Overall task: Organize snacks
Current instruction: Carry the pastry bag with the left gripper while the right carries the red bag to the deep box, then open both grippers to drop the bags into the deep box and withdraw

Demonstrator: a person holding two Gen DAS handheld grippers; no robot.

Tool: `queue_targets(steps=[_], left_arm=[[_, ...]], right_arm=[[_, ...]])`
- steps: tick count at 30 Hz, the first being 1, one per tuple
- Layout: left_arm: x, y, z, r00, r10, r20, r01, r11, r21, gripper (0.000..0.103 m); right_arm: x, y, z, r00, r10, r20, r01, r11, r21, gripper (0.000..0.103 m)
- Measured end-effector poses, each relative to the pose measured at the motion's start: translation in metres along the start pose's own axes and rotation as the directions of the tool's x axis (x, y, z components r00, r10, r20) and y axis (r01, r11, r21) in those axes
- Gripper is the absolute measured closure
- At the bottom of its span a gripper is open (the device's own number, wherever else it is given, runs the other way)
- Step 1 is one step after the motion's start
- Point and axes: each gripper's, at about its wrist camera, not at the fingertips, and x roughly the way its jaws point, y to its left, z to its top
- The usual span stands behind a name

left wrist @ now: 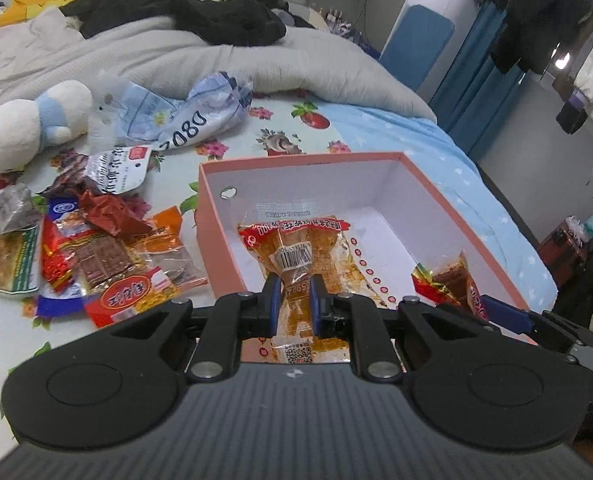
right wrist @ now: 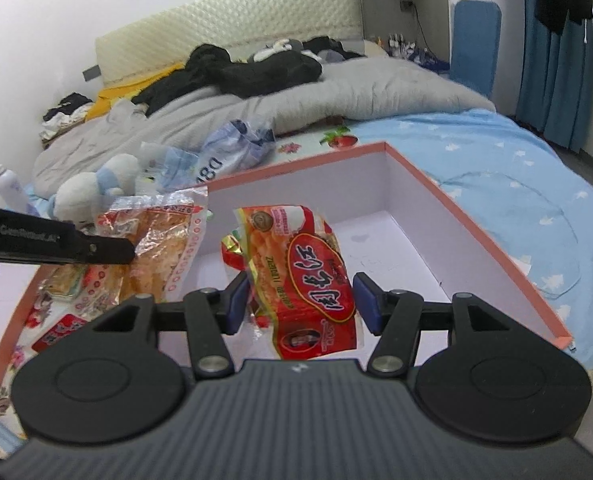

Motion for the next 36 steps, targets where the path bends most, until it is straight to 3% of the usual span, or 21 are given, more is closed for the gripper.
queue_targets(steps=[8,11,12,23,36], left_arm=[[0.021,0.003,0.003,0.999,0.013,-0.037,-0.012,1.0,0.029,0.084],[0.015,0.007,0.002,1.0,0.009,-0.029,-0.009,1.0,0.026,0.075],[0.012,0.007,0.002,1.0,0.011,-0.025,-0.01,1.0,0.026,0.071],[-0.057,0.001,-0.014,0.998,0.018,0.062,-0.02,0.999,0.047,0.067],[-0.15,0.007,-0.06,0.986,0.029,0.162,-0.035,0.999,0.031,0.067]], right_arm=[[0.019,-0.004,-0.003,0.998,-0.02,-0.053,0.021,1.0,0.015,0.038],[0.017,-0.004,-0.002,0.998,-0.024,-0.051,0.026,0.999,0.03,0.026],[0.015,-0.005,-0.002,0.998,-0.024,-0.05,0.025,0.999,0.033,0.026],[-0.037,0.013,0.002,0.999,0.013,0.035,-0.014,1.0,0.023,0.026],[-0.105,0.048,-0.013,0.99,0.071,0.123,-0.069,0.997,-0.016,0.026]])
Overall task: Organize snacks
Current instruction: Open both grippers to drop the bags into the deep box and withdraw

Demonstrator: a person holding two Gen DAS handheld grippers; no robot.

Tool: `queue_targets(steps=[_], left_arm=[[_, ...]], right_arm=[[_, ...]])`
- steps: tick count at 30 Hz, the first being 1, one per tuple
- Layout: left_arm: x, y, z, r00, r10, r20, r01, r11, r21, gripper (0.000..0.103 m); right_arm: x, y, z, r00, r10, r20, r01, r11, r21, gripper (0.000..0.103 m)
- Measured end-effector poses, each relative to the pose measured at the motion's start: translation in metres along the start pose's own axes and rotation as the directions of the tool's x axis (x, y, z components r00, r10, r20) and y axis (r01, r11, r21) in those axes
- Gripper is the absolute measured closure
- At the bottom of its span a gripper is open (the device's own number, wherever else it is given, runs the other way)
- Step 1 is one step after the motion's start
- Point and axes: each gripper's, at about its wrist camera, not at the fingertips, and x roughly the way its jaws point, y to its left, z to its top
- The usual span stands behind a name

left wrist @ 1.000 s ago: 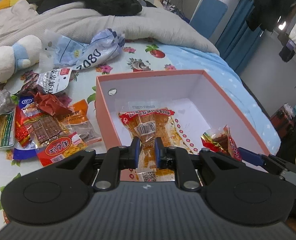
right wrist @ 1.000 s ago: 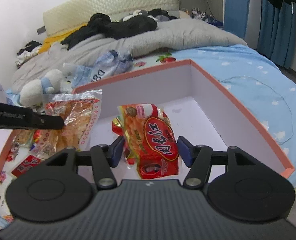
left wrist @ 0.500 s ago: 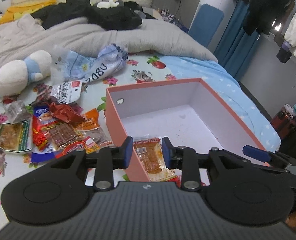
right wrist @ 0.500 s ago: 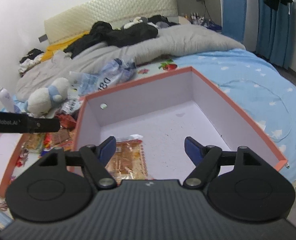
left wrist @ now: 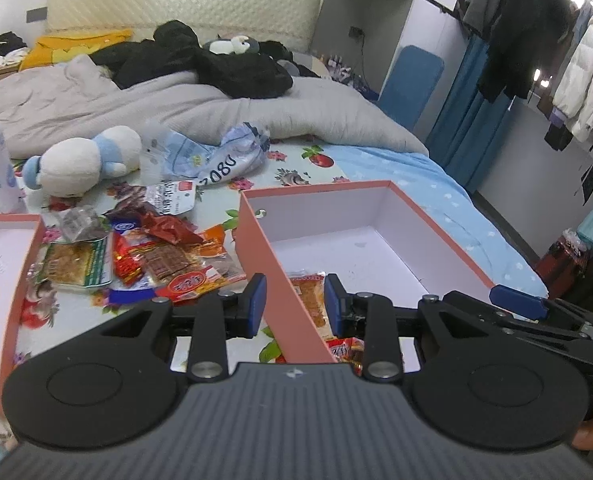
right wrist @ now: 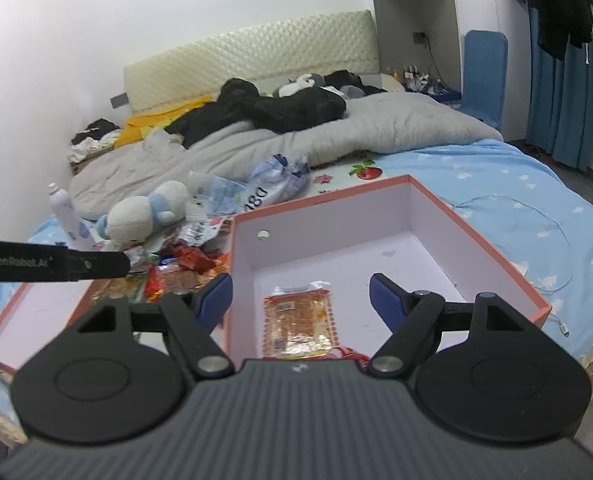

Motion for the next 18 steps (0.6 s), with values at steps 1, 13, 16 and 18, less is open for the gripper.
queue_targets(steps=[1,13,16,18], left_arm=[[-0.007,0.001,-0.003,1.0,0.001,0.005,-0.001,1.0,-0.002,0.067],[-0.075,0.021,-0.044,0.997,0.06,0.048,-0.058,0.998,-0.04,0.067],[-0.091,0.028,-0.055,0.996,0.071,0.055,-0.068,0.997,-0.048,0.067],[-0.098,0.033,-0.062,0.995,0.081,0.054,-0.078,0.995,-0.057,0.067]], right_arm=[[-0.004,0.003,-0.002,1.0,0.008,0.004,-0.008,1.0,-0.003,0.026],[-0.04,0.037,-0.027,0.997,0.079,0.022,-0.078,0.996,-0.029,0.026],[-0.046,0.046,-0.034,0.995,0.102,0.023,-0.101,0.994,-0.03,0.026],[-0.049,0.052,-0.038,0.993,0.117,0.023,-0.117,0.993,-0.036,0.026]])
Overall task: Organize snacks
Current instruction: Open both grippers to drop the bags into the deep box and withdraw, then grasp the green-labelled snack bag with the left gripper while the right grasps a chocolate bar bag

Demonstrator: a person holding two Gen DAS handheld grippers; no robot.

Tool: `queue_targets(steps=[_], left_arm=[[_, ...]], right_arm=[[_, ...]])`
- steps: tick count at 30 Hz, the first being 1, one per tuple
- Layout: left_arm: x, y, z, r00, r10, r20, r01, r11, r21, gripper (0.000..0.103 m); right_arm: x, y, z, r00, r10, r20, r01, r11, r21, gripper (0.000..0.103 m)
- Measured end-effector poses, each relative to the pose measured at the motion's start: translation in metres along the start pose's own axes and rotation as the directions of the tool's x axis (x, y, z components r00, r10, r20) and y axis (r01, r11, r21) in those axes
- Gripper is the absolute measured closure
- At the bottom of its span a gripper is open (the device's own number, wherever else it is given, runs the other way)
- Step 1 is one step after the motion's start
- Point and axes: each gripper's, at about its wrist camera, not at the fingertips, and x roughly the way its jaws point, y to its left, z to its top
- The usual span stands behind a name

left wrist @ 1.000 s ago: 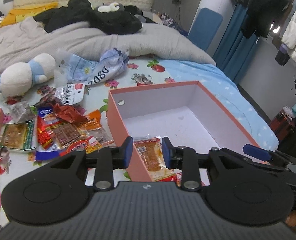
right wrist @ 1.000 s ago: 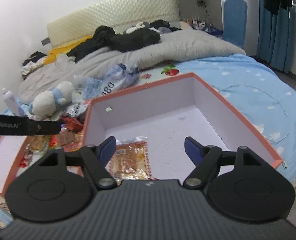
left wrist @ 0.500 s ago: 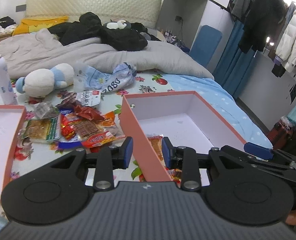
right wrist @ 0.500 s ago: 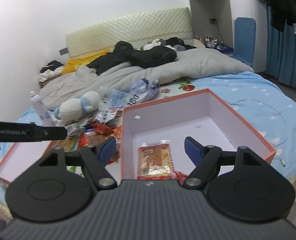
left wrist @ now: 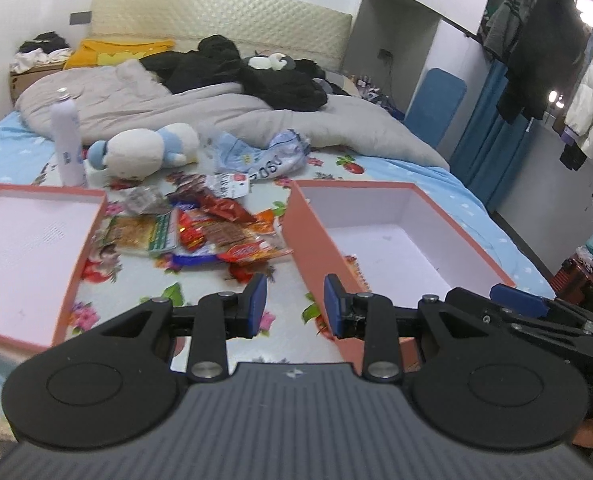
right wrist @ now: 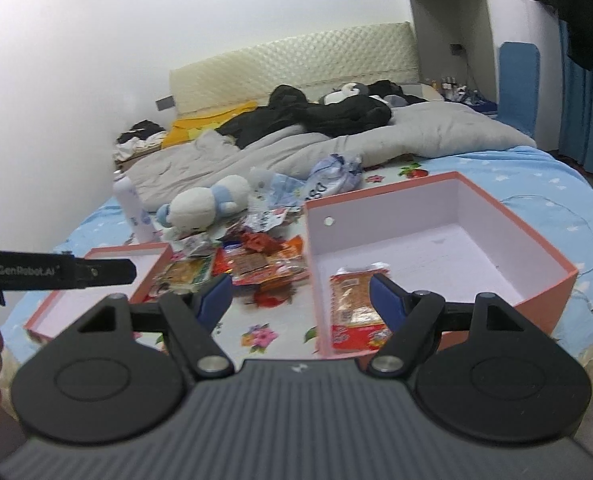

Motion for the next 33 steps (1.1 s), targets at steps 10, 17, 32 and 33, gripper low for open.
queue_targets(steps=[10,17,32,33], left_arm=[[-0.035,0.031,-0.034,0.998,0.058,0.033,-0.056,0.996,-0.069,0.061],[-0.049,0.059,-0.052,0.997,0.076,0.025,-0.072,0.988,-0.133,0.048],[0.022,0.12,-0.037,0.994,0.103,-0.036,-0.109,0.967,-0.232,0.048],[0.034,0.124,-0.034,0.993,0.106,-0.045,-0.114,0.965,-0.237,0.048]], right_arm=[[-0.009,0.04,-0.024,0.993,0.121,-0.007,-0.121,0.991,-0.056,0.026],[-0.006,0.065,-0.03,0.986,0.16,-0.046,-0.165,0.981,-0.107,0.026],[0.064,0.083,-0.035,0.984,0.074,-0.161,-0.111,0.967,-0.231,0.028],[0.073,0.083,-0.034,0.984,0.067,-0.163,-0.107,0.963,-0.247,0.03]])
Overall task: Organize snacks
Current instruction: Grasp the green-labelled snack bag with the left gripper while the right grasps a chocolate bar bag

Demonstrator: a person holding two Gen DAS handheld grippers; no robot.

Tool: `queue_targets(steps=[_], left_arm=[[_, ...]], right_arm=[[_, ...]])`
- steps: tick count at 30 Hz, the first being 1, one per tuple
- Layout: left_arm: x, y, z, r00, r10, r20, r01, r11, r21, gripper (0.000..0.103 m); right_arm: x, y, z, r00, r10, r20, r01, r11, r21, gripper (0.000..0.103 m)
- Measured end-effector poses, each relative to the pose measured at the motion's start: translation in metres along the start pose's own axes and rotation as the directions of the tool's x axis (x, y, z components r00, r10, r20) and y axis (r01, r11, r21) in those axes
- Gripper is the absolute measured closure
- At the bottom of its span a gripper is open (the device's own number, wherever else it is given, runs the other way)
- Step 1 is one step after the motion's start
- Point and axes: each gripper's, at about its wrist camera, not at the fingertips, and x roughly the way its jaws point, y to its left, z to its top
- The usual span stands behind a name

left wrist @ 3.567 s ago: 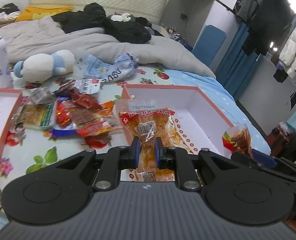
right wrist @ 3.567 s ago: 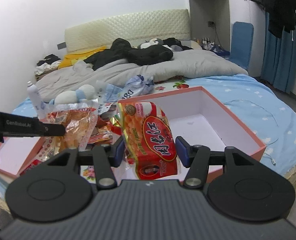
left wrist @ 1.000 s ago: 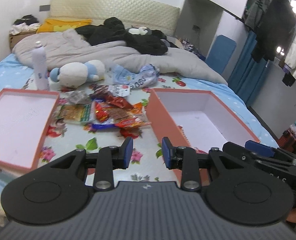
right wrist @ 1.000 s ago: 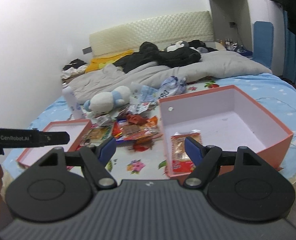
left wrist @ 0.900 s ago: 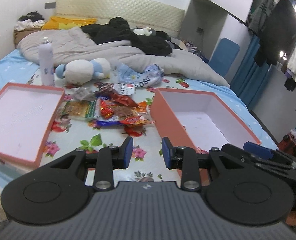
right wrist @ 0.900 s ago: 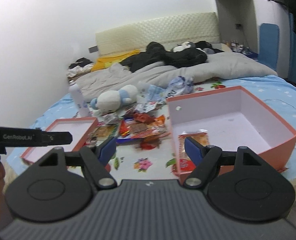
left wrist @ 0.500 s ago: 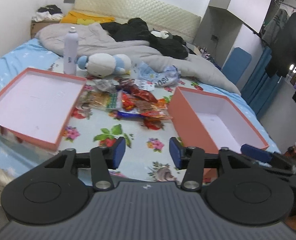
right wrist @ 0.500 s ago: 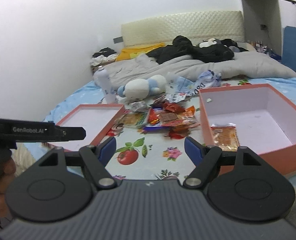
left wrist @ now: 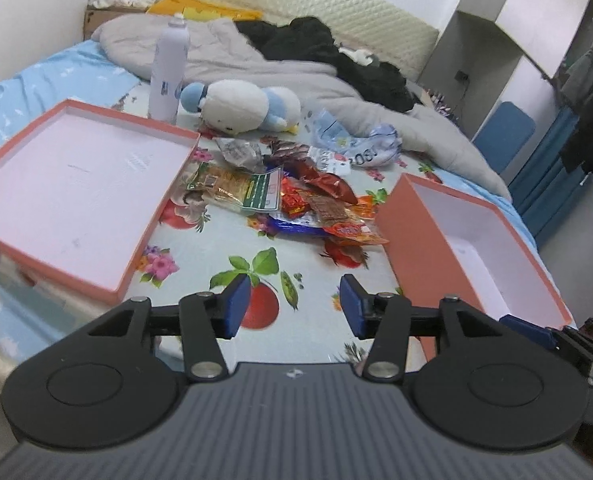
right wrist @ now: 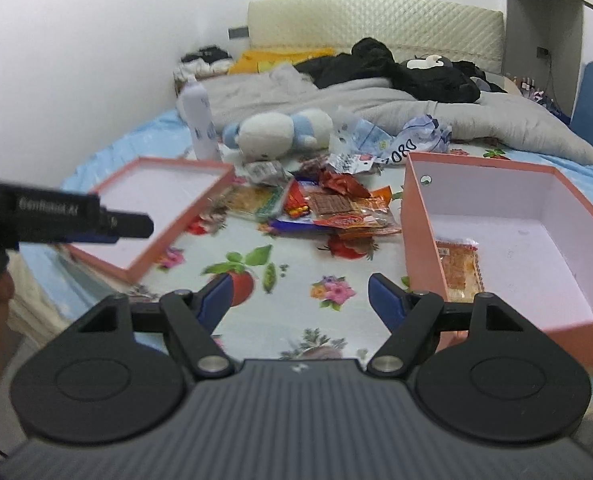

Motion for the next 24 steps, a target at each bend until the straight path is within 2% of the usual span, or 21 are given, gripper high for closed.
queue_targets(steps=[4,7,11,13,14,16,20,22,24], left_arm=[[0.062,0.008,0.019,0.999,0.027,-0.039,-0.027,1.0,-0.01,0.048],[0.112,0.009,0.033,0.992,0.094,-0.079,-0.087,0.993,0.083,0.048],[0.182,0.012,0.05,0.969,0.214,-0.123,-0.173,0.945,0.278,0.048],[0.211,0.019,0.056,0.956,0.264,-0.13,-0.202,0.91,0.362,0.048],[0.227,0.021,0.059,0.945,0.301,-0.126,-0.223,0.878,0.424,0.048],[0.252,0.025,0.061,0.924,0.373,-0.09,-0.266,0.792,0.55,0.048],[0.285,0.035,0.069,0.916,0.399,-0.048,-0.262,0.684,0.68,0.048],[0.299,0.038,0.068,0.907,0.42,-0.015,-0.27,0.609,0.746,0.048],[0.307,0.039,0.067,0.909,0.417,0.03,-0.272,0.536,0.799,0.048]], right_arm=[[0.047,-0.007,0.012,0.999,-0.026,-0.035,0.024,0.998,-0.065,0.032],[0.085,-0.013,0.022,0.997,-0.028,-0.078,0.021,0.995,-0.098,0.036],[0.133,-0.015,0.034,0.993,-0.046,-0.112,0.027,0.985,-0.171,0.042],[0.154,-0.02,0.042,0.99,-0.017,-0.139,-0.003,0.99,-0.141,0.045],[0.163,-0.023,0.045,0.988,0.001,-0.152,-0.018,0.993,-0.116,0.046],[0.182,-0.023,0.048,0.984,-0.012,-0.178,-0.012,0.991,-0.131,0.046],[0.21,-0.007,0.047,0.979,-0.087,-0.186,0.028,0.954,-0.3,0.046],[0.221,0.004,0.046,0.974,-0.119,-0.194,0.033,0.916,-0.4,0.046],[0.227,0.011,0.043,0.973,-0.132,-0.191,0.028,0.882,-0.471,0.049]])
